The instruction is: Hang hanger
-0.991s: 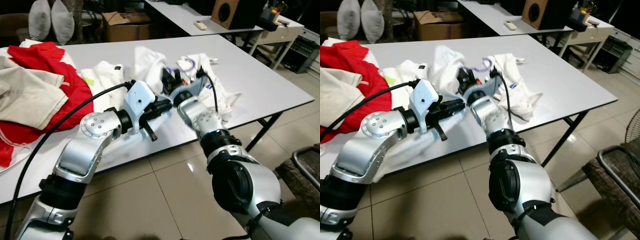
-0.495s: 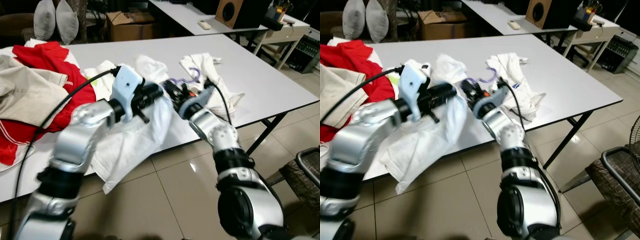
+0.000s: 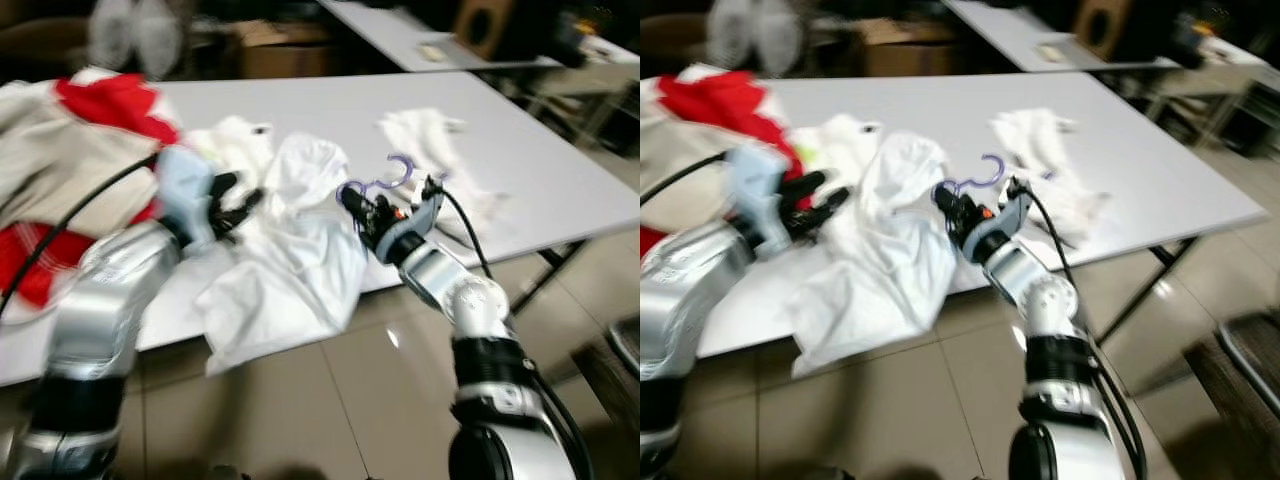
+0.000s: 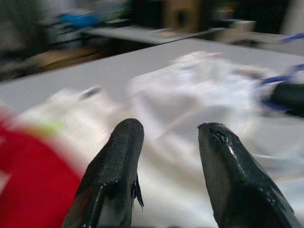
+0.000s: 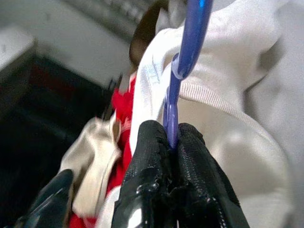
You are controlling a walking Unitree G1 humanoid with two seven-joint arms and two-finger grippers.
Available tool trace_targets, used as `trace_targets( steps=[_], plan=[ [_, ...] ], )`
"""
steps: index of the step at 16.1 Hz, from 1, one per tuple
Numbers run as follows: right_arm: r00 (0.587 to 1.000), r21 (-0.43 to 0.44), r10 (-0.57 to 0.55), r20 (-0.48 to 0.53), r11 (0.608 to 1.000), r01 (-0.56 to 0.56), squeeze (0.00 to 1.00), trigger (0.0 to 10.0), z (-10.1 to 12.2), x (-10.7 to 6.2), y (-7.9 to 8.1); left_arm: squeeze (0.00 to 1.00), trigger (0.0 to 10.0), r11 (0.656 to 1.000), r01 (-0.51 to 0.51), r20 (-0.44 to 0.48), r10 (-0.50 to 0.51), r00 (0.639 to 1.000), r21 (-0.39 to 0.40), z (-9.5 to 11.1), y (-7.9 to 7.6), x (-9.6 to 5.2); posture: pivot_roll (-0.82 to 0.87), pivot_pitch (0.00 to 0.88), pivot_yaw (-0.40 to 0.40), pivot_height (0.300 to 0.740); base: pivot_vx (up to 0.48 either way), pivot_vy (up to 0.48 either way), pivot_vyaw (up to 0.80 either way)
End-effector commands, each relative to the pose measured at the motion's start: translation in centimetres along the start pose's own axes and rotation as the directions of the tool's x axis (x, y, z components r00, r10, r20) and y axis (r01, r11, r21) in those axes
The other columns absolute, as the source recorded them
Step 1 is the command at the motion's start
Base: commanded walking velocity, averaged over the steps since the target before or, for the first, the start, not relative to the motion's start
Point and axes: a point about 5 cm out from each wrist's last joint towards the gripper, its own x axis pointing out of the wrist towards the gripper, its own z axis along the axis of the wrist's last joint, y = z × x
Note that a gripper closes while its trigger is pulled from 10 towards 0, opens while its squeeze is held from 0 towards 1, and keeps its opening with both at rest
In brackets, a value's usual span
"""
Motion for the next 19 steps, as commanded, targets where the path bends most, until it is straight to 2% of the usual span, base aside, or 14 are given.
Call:
trace_targets(
  steps=[1,2,4,5,9,11,14,18,19],
  plan=[
    [1.000,-0.063,0.025,-0.014,0.998,-0.025,0.00,10.0,0.7,-1.2,0.6,0.00,10.0,0.999,-0.037,0.022,0.038,0.999,-0.038,-0.1,0.0,-0.7,-0.05,0.000,-0.107,0.740,0.000,0.000,0.80],
    [0.999,-0.118,0.027,-0.024,0.993,-0.030,0.00,10.0,1.0,-2.5,0.4,0.00,10.0,0.995,-0.067,-0.002,0.067,0.998,-0.071,-1.1,0.0,-1.4,-0.06,0.000,-0.108,0.740,0.000,0.000,0.80],
    [0.999,-0.146,0.039,-0.036,0.988,-0.044,0.00,10.0,1.1,-3.6,0.4,0.00,10.0,0.993,-0.080,-0.026,0.078,0.997,-0.090,-1.9,-0.3,-1.6,-0.06,0.000,-0.110,0.740,0.000,0.000,0.80],
    [0.997,-0.174,0.036,-0.073,0.984,-0.048,0.00,10.0,1.0,-4.9,0.3,0.00,10.0,0.993,-0.068,-0.043,0.064,0.997,-0.092,-2.7,-1.1,-1.8,-0.07,0.000,-0.112,0.740,0.000,0.000,0.80],
    [0.979,-0.252,-0.012,-0.204,0.967,-0.041,0.00,10.0,-1.0,-7.8,-1.0,0.00,10.0,0.997,-0.063,-0.086,0.058,0.995,-0.053,-4.3,-2.5,-1.7,-0.07,0.000,-0.124,0.740,0.000,0.000,0.80],
    [0.973,-0.251,0.001,-0.230,0.966,-0.060,0.00,10.0,-1.3,-8.7,-0.8,0.00,10.0,0.999,-0.023,-0.057,0.020,0.998,-0.046,-4.3,-3.2,-1.9,-0.07,0.000,-0.126,0.740,0.000,0.000,0.80],
    [0.967,-0.258,0.064,-0.246,0.958,-0.128,0.00,10.0,-1.7,-9.8,0.1,0.00,10.0,0.997,-0.061,-0.038,0.060,0.997,-0.050,-4.5,-3.5,-2.1,-0.07,0.000,-0.127,0.740,0.000,0.000,0.80],
    [0.962,-0.239,0.084,-0.260,0.960,-0.148,0.00,10.0,-3.0,-10.8,0.6,0.00,10.0,0.998,-0.047,-0.039,0.045,0.998,-0.048,-4.8,-4.5,-2.7,-0.07,0.000,-0.100,0.740,0.000,0.000,0.80],
    [0.955,-0.245,0.076,-0.287,0.958,-0.150,0.00,10.0,-3.8,-11.6,0.4,0.00,10.0,0.998,-0.022,-0.056,0.020,0.998,-0.051,-5.3,-5.0,-3.1,-0.08,0.000,-0.089,0.740,0.000,0.000,0.80]
  ],
)
